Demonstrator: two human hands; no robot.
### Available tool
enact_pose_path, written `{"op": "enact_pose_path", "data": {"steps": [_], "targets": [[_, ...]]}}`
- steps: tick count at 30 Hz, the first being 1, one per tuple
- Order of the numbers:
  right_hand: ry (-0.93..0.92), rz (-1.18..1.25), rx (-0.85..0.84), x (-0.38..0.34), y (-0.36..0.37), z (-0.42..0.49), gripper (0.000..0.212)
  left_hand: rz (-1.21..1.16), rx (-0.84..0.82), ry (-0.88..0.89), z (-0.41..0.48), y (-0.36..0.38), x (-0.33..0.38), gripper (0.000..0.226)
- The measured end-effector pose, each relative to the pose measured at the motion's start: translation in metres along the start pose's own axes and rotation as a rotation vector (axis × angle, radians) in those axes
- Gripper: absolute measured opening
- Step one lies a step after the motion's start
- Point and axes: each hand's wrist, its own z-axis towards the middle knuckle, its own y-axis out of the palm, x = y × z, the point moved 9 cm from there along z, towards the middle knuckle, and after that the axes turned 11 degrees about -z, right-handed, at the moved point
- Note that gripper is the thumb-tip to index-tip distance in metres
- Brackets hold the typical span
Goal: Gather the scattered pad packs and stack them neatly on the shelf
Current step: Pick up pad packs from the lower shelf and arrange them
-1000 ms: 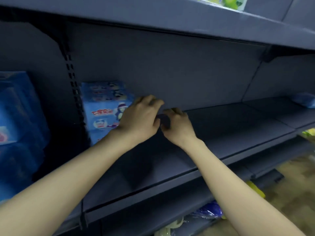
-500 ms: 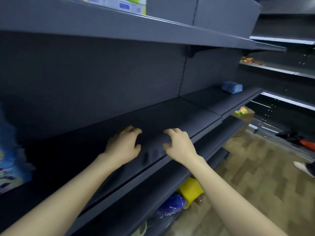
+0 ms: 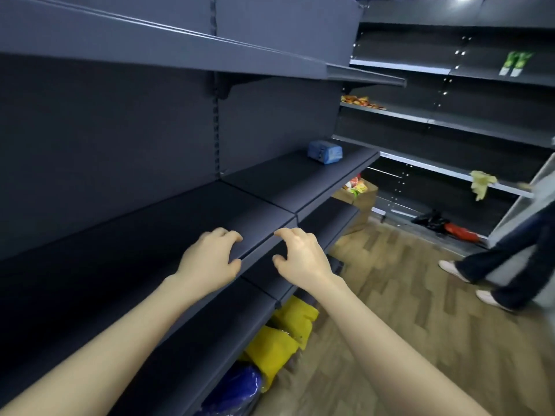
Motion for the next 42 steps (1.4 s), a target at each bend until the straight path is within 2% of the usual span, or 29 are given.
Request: {"op": "enact_pose_path", "data": {"steps": [6,13,23,30,42], "targets": [[0.117,-0.001,-0.011,0.071,-0.001,0.014,0.05,-0.005,-0.044,0.101,0.055,0.038,0.049,0.046],[0.173,-0.034,-0.018,0.134,0.001,0.045,0.05,0.001,-0.082,0.151,0.121,0.075,0.081,0.045],[0.226,-0.097,-0.015,0.22,-0.008,0.163,0.049,0.099,-0.109,0.25,0.275,0.116,0.12,0.044],[0.267,-0.141,-0.022,0.273,-0.019,0.235,0.048,0.082,-0.114,0.258,0.369,0.129,0.136,0.046],[0.251,-0.096,-0.043,0.324,-0.001,0.305,0.048,0.01,-0.17,0.205,0.434,0.172,0.138,0.049]]}}
